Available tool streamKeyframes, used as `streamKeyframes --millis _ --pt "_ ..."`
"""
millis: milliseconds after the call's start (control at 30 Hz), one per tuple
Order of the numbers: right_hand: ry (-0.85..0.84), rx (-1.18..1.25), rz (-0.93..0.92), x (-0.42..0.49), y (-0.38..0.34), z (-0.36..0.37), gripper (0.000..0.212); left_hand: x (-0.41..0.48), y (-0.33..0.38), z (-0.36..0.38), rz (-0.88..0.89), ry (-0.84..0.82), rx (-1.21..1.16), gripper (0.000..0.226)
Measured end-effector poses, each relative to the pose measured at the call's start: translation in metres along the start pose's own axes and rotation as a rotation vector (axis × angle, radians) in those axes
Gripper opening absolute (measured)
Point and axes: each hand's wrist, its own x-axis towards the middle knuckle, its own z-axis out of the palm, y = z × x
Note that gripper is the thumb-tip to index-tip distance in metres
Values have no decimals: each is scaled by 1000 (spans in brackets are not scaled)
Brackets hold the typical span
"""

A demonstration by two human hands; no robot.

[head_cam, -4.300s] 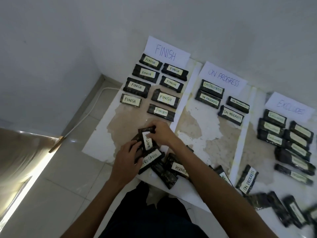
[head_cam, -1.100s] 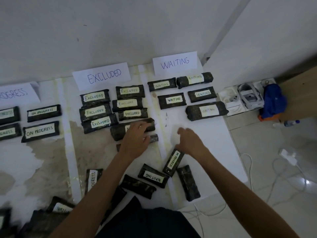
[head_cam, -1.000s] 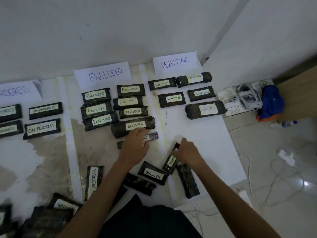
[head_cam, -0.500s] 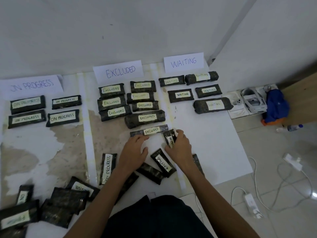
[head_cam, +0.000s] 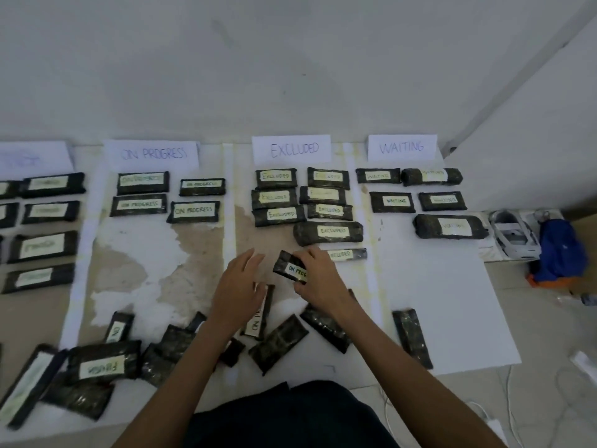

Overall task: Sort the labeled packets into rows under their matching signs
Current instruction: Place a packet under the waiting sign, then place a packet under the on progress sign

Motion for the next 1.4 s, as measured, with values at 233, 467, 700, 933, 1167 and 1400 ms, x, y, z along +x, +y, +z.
streamKeyframes --millis 233,467,700,933,1167,1400 --pt "-52 -27 -161 66 -70 47 41 -11 -85 -36 -107 -12 84 59" --pt "-105 -150 -263 127 -114 91 40 -5 -159 -54 -168 -47 126 61" --pt "-134 -185 -285 149 -118 110 41 4 -184 -35 -129 -49 205 63" --pt "-73 -143 -342 139 -113 103 52 -2 -185 -23 -114 -4 197 62" --pt "-53 -198 -446 79 -84 71 40 -17 -172 -32 -67 -23 105 54" --pt "-55 -204 -300 19 -15 63 35 -49 -100 -10 34 5 -34 31"
